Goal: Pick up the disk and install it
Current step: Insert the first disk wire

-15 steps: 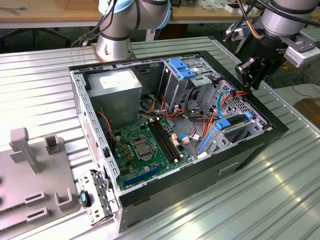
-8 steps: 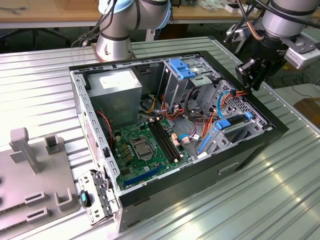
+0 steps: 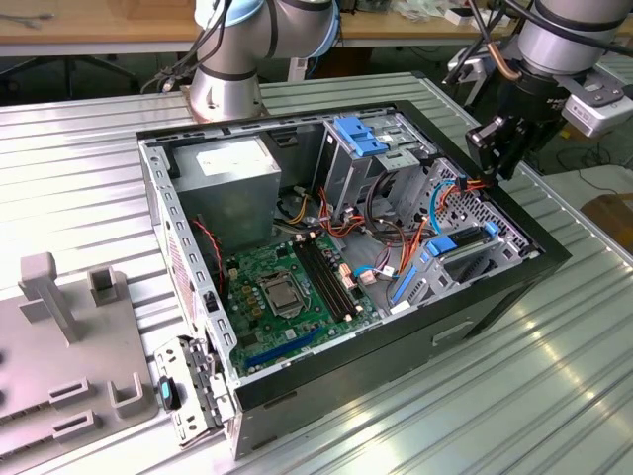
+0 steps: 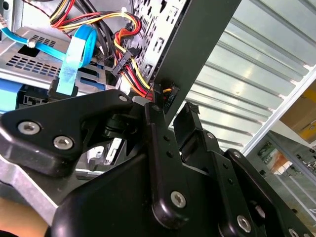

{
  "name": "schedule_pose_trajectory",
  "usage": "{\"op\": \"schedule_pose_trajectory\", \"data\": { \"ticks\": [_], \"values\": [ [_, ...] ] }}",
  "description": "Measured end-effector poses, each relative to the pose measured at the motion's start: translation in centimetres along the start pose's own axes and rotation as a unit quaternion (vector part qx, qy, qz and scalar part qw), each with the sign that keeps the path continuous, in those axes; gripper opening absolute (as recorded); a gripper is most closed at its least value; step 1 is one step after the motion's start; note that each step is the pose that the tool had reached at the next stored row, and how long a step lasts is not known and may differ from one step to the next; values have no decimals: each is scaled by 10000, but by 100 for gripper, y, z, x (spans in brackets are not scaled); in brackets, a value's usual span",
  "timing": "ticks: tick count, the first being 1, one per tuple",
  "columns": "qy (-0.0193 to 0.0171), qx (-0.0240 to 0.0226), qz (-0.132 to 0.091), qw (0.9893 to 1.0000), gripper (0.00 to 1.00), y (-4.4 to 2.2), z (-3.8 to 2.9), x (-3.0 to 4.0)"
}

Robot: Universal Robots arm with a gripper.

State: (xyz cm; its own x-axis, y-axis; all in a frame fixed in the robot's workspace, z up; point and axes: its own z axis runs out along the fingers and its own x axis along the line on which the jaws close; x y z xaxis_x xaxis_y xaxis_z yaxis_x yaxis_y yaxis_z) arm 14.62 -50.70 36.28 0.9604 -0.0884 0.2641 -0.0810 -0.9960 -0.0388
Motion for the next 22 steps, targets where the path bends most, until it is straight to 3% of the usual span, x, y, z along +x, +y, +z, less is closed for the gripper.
{"op": "schedule_pose_trajectory", "data": {
  "ticks": [6,8,18,22],
  "values": [
    [0,0,0,10000,36,1,5,-2],
    [0,0,0,10000,21,0,5,-2],
    [0,0,0,10000,21,1,9,-3],
    [0,0,0,10000,16,1,10,-3]
  ]
}}
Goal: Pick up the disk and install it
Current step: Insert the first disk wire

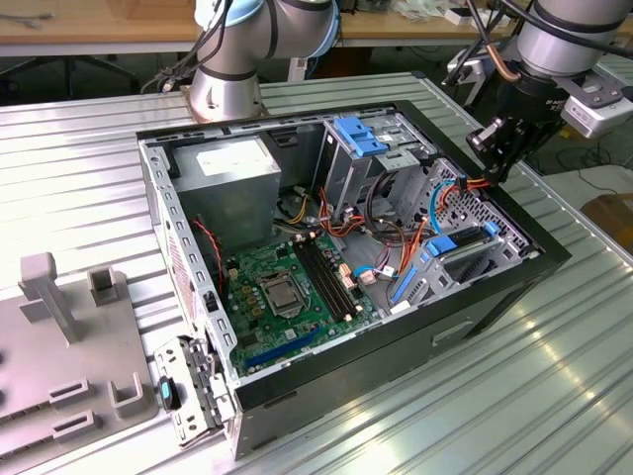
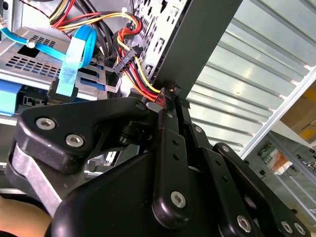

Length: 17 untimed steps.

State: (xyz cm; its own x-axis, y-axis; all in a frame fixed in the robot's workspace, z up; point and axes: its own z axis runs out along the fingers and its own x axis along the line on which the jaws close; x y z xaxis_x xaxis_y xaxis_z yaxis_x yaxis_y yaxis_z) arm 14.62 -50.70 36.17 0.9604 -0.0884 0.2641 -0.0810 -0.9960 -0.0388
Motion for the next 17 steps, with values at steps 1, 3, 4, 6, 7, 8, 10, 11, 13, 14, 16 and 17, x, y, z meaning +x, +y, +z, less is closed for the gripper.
{"op": "schedule_pose_trajectory", "data": {
  "ticks": [1,3,4,6,7,8,10,11,13,14,16,17],
  "values": [
    [0,0,0,10000,16,0,0,0],
    [0,0,0,10000,16,0,0,0],
    [0,1,0,10000,16,0,0,0],
    [0,1,0,10000,16,-1,-14,3],
    [0,0,0,10000,16,-1,-25,7],
    [0,0,0,10000,16,-2,-42,11],
    [0,0,0,10000,16,-2,-65,17],
    [0,0,0,10000,16,-3,-72,19],
    [0,1,0,10000,16,-3,-75,20],
    [0,1,0,10000,16,-3,-75,20],
    [0,0,1,10000,16,-3,-77,18],
    [0,-1,2,10000,16,-2,-81,7]
  ]
}}
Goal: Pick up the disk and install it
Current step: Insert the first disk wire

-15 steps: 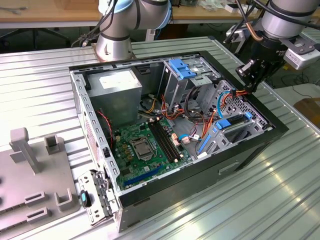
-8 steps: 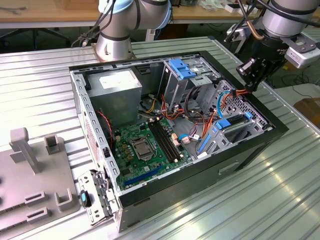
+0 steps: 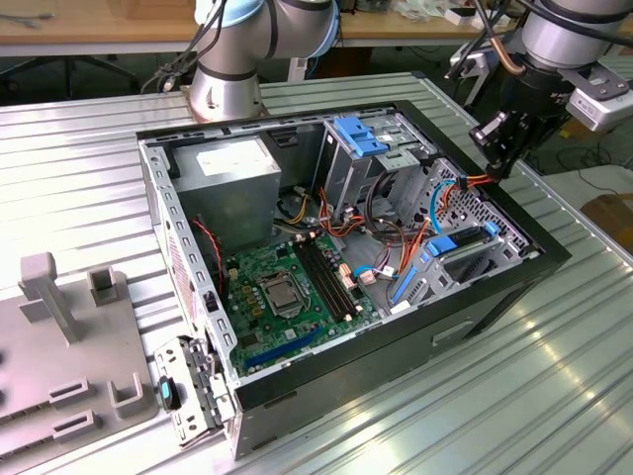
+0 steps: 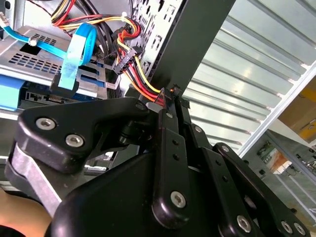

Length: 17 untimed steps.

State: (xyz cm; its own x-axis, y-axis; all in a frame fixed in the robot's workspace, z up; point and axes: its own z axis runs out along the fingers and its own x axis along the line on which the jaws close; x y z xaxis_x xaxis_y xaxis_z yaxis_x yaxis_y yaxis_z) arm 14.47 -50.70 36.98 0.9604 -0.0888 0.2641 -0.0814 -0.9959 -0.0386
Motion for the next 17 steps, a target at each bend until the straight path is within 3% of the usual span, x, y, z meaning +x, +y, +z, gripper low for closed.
{"op": "schedule_pose_trajectory", "data": {
  "ticks": [3,8,12,17],
  "values": [
    [1,-8,36,10000,16,15,-23,-91],
    [11,-75,279,9996,16,16,-24,-93],
    [11,-78,318,9995,16,24,-53,-97],
    [-38,-101,382,9992,16,24,-65,-95]
  ]
}}
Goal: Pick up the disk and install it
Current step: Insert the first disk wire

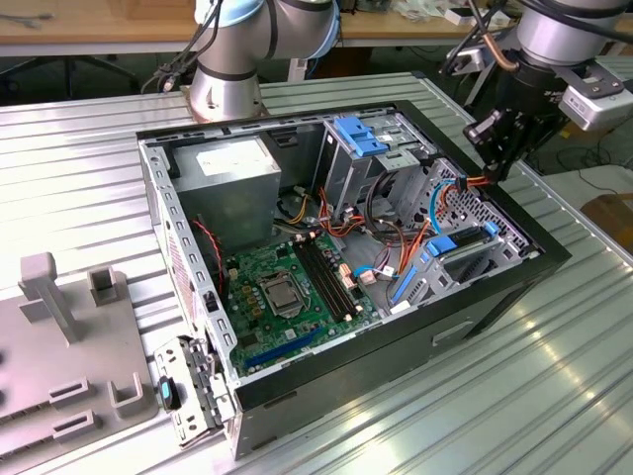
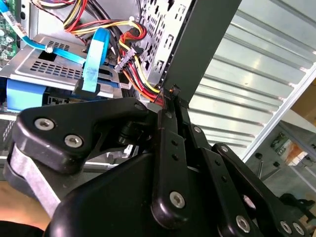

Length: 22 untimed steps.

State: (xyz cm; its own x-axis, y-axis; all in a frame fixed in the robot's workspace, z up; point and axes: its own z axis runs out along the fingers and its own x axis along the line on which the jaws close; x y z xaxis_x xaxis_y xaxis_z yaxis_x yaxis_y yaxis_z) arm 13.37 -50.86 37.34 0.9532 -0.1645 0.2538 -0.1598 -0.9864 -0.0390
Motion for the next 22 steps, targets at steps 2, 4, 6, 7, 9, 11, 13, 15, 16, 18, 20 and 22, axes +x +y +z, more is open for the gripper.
{"op": "schedule_pose_trajectory", "data": {
  "ticks": [2,4,6,7,9,11,13,15,16,18,20,22],
  "values": [
    [-68,-22,37,10000,16,0,-1,0],
    [-180,-49,62,9998,16,0,-1,0],
    [-278,-71,68,9996,16,0,0,0],
    [-347,-83,70,9993,16,0,1,0],
    [-477,-108,77,9988,16,0,0,0],
    [-522,-140,192,9984,16,0,0,1],
    [-518,-167,326,9980,16,0,1,3],
    [-516,-184,397,9977,16,-1,1,11],
    [-515,-191,430,9976,16,-3,3,17],
    [-513,-202,487,9973,16,-7,8,34],
    [-512,-211,533,9970,16,-17,15,59],
    [-510,-224,600,9966,16,-30,25,88]
  ]
}}
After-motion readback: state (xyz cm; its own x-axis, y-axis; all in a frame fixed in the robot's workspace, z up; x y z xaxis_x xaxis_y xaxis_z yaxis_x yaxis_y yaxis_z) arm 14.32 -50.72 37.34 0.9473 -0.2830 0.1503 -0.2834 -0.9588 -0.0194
